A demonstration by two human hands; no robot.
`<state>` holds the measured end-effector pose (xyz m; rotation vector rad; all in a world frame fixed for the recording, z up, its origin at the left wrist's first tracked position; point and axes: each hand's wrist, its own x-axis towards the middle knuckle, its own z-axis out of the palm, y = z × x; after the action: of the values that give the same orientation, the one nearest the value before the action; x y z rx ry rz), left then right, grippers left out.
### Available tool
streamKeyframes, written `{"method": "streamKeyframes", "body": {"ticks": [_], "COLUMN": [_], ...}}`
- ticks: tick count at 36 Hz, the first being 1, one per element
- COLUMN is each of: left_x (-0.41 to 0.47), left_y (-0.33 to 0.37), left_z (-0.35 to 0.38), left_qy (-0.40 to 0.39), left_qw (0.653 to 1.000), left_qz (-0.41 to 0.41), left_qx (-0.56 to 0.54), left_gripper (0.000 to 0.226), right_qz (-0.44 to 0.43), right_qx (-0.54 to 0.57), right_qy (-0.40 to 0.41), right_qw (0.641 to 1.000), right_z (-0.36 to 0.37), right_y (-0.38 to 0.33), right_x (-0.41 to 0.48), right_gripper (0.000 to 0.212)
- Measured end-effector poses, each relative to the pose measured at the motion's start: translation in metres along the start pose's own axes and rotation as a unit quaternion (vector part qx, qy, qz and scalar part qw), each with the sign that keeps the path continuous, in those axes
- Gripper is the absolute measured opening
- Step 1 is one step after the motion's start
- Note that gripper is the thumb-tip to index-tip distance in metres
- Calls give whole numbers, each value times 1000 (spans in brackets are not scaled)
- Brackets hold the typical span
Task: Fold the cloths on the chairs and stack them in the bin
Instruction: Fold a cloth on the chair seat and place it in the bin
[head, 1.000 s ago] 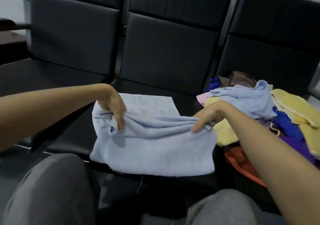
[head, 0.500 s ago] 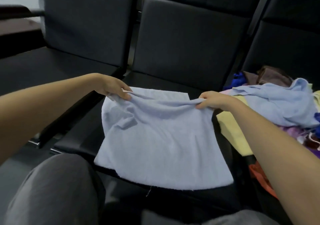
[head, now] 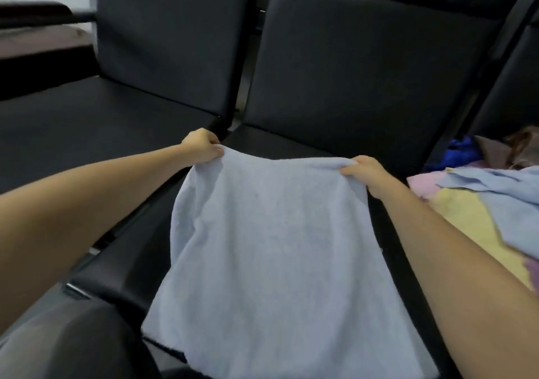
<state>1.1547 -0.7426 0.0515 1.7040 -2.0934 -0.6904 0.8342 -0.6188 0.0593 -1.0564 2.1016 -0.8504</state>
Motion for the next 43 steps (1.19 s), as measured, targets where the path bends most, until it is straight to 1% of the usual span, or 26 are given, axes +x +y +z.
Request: {"method": "streamKeyframes", "body": {"ticks": [3, 5, 7, 9, 13, 14, 16, 17, 19, 20, 22, 24, 25, 27, 29, 31, 32, 35, 37, 39, 41, 43], "left_x": [1, -2, -4, -4, -7, -9, -13, -16, -22, -25, -31, -36, -38, -40, -43, -46, -49, -57, -59, -64, -67, -68], "left_y": [-13, -18, -19, -21, -20, -19, -18, -18, -16, -15, -9, 0, 4, 11, 13, 11, 10, 12, 22, 35, 51, 66], "left_z": [28, 43, 49, 51, 52, 53, 55, 55, 57, 57, 55, 48, 44, 36, 29, 21, 15, -1, -10, -22, -37, -53], "left_qy": [60, 118, 163, 169, 170, 176, 181, 180, 178, 171, 131, 76, 51, 7, -42, -63, -59, -65, -101, -136, -149, -148], "left_qw": [998, 991, 982, 979, 978, 976, 973, 972, 970, 969, 970, 966, 960, 950, 953, 957, 960, 962, 955, 951, 953, 961], "left_qz": [12, 24, 47, 56, 45, 41, 25, 15, -2, -10, -16, -4, 7, 25, 44, 81, 96, 120, 140, 141, 143, 144], "left_qx": [20, 54, 86, 99, 108, 119, 139, 148, 167, 178, 202, 247, 276, 311, 298, 270, 257, 238, 242, 238, 221, 182], "left_gripper": [21, 28, 29, 30, 33, 34, 35, 35, 33, 30, 26, 32, 33, 33, 31, 24, 19, 10, 13, 16, 20, 17], "right_qz": [-6, -18, -44, -57, -48, -57, -79, -88, -101, -105, -91, -76, -79, -87, -91, -96, -98, -113, -120, -120, -111, -86], "right_qx": [-54, -102, -158, -156, -105, -88, -60, -55, -64, -71, -99, -168, -221, -306, -339, -348, -357, -393, -401, -401, -408, -438], "right_qy": [56, 115, 150, 144, 120, 118, 116, 115, 121, 120, 98, 38, 1, -52, -77, -80, -77, -75, -71, -57, -36, -21], "right_qw": [997, 988, 975, 976, 986, 988, 988, 988, 985, 985, 986, 982, 972, 947, 933, 929, 926, 909, 906, 906, 906, 894], "right_z": [26, 40, 45, 46, 42, 41, 40, 39, 38, 38, 33, 24, 17, 4, -7, -18, -24, -39, -49, -57, -65, -71], "right_y": [20, 27, 27, 28, 37, 38, 39, 40, 41, 41, 39, 33, 28, 18, 12, 6, 2, -6, -9, -13, -17, -22], "right_x": [12, 13, 13, 14, 13, 11, 6, 2, -7, -12, -21, -32, -38, -52, -61, -69, -76, -93, -106, -116, -126, -135], "right_gripper": [9, 16, 19, 23, 36, 34, 22, 16, 12, 11, 10, 8, 5, 11, 13, 24, 27, 27, 26, 25, 21, 15]}}
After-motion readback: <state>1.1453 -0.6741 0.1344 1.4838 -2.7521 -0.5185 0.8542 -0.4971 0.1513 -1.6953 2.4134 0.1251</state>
